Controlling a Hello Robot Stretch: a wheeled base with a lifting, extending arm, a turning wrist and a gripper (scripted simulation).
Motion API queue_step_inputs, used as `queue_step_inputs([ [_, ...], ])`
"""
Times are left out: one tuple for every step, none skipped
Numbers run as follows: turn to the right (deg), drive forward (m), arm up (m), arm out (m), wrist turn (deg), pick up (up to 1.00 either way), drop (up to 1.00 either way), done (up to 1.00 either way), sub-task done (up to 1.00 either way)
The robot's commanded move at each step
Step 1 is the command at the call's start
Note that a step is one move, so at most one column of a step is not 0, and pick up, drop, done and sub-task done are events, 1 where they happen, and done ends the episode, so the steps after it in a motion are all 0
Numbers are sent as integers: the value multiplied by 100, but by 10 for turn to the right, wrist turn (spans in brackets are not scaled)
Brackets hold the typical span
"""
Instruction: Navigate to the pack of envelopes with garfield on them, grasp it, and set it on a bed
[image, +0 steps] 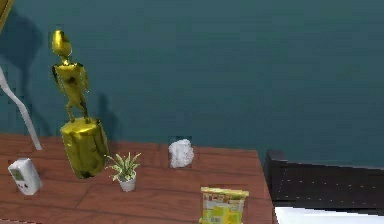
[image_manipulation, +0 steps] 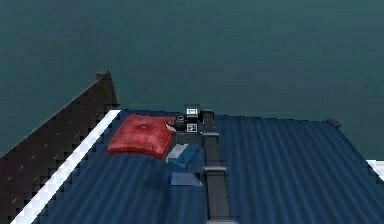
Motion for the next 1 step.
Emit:
queue_step_inputs([
  [0,0,0,0,0,0,0,100,0],
])
